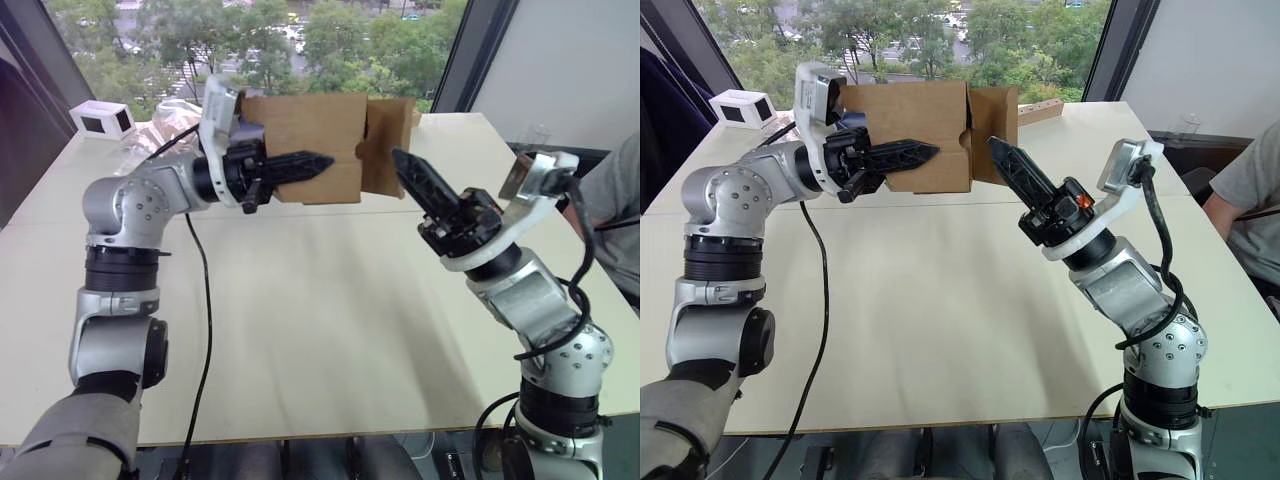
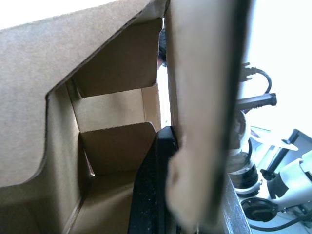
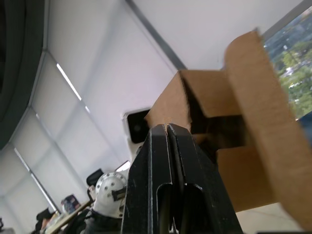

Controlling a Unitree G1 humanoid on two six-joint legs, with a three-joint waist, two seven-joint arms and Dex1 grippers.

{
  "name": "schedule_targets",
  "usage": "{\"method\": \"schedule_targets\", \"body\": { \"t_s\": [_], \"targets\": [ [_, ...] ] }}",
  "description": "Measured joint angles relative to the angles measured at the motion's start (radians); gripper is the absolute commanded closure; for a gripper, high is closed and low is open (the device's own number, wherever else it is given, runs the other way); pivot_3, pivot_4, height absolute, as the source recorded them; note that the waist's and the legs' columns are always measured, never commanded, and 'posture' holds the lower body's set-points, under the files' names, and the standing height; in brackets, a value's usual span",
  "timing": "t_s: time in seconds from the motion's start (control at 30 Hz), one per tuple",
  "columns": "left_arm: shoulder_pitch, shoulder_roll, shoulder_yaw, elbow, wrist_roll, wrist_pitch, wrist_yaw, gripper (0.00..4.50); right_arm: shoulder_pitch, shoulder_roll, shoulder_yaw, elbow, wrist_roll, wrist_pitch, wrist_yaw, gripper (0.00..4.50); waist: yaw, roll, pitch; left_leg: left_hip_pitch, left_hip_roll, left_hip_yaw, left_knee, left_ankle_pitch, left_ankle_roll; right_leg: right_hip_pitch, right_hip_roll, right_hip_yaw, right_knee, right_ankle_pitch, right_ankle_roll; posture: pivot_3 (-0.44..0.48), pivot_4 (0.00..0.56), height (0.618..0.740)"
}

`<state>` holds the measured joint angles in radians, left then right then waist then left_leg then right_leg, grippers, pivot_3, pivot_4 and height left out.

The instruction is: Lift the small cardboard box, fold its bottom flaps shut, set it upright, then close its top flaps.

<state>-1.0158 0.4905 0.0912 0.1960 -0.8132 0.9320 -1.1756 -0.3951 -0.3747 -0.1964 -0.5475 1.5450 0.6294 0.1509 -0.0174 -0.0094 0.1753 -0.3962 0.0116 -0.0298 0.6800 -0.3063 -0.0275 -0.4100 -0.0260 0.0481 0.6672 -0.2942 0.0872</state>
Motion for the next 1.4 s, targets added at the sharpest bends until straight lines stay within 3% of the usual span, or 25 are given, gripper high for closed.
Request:
{"method": "schedule_targets", "body": {
  "t_s": [0.13, 0.23, 0.37, 0.63, 0.97, 1.07, 1.2, 1.4],
  "targets": [
    [0.0, -0.001, 0.0, 0.003, 0.007, -0.004, 0.001, 4.5, 0.017, -0.022, 0.023, -0.033, 0.022, 0.014, 0.001, 4.46, 0.001, 0.0, 0.0, 0.0, 0.0, 0.0, 0.0, 0.0, 0.0, 0.0, 0.0, 0.0, 0.0, 0.0, 0.0, 0.0, 0.15, 0.74],
    [0.0, 0.0, -0.001, 0.009, 0.013, -0.004, -0.001, 4.5, 0.034, -0.041, 0.004, -0.05, 0.056, 0.004, -0.001, 3.76, 0.002, 0.0, 0.0, 0.0, 0.0, 0.0, 0.0, 0.0, 0.0, 0.0, 0.0, 0.0, 0.0, 0.0, 0.0, 0.0, 0.15, 0.74],
    [0.0, 0.007, 0.0, 0.009, 0.014, 0.002, -0.005, 4.5, 0.048, -0.083, -0.061, -0.04, 0.08, -0.019, 0.0, 2.1, 0.003, 0.0, 0.0, 0.0, 0.0, 0.0, 0.0, 0.0, 0.0, 0.0, 0.0, 0.0, 0.0, 0.0, 0.0, 0.0, 0.15, 0.74],
    [0.0, 0.009, 0.001, -0.015, -0.015, 0.032, -0.022, 4.5, 0.019, -0.04, -0.148, 0.142, 0.079, -0.101, 0.011, 2.1, 0.001, 0.0, 0.0, 0.0, 0.0, 0.0, 0.0, 0.0, 0.0, 0.0, 0.001, 0.0, 0.0, 0.0, 0.0, 0.0, 0.15, 0.74],
    [0.001, 0.009, 0.003, -0.042, -0.034, 0.044, -0.01, 4.5, -0.041, 0.02, -0.122, 0.266, -0.01, -0.108, 0.034, 2.1, 0.001, 0.0, 0.0, 0.0, 0.0, 0.0, 0.0, 0.0, 0.0, 0.0, 0.0, 0.0, 0.0, 0.0, 0.0, 0.0, 0.15, 0.74],
    [0.003, 0.009, 0.004, -0.048, -0.043, 0.048, -0.004, 4.5, -0.044, 0.043, -0.122, 0.277, -0.018, -0.106, 0.033, 2.79, 0.002, 0.0, 0.0, 0.0, 0.0, 0.0, 0.0, 0.0, 0.0, 0.0, 0.0, 0.0, 0.0, 0.0, 0.0, 0.0, 0.15, 0.74],
    [0.007, 0.009, 0.005, -0.06, -0.05, 0.049, 0.002, 4.5, -0.049, 0.05, -0.109, 0.288, -0.043, -0.095, 0.034, 4.4, 0.001, 0.001, 0.0, 0.0, 0.0, 0.0, 0.0, 0.0, 0.0, 0.0, 0.0, 0.0, 0.0, 0.0, 0.0, 0.0, 0.15, 0.74],
    [0.019, 0.008, 0.005, -0.06, -0.051, 0.049, 0.01, 4.5, -0.054, 0.077, -0.059, 0.244, -0.037, -0.052, 0.038, 4.46, -0.001, 0.001, 0.0, 0.0, 0.0, 0.0, 0.0, 0.0, 0.0, 0.0, 0.0, 0.0, 0.0, 0.0, 0.0, 0.0, 0.15, 0.74]
  ]
}}
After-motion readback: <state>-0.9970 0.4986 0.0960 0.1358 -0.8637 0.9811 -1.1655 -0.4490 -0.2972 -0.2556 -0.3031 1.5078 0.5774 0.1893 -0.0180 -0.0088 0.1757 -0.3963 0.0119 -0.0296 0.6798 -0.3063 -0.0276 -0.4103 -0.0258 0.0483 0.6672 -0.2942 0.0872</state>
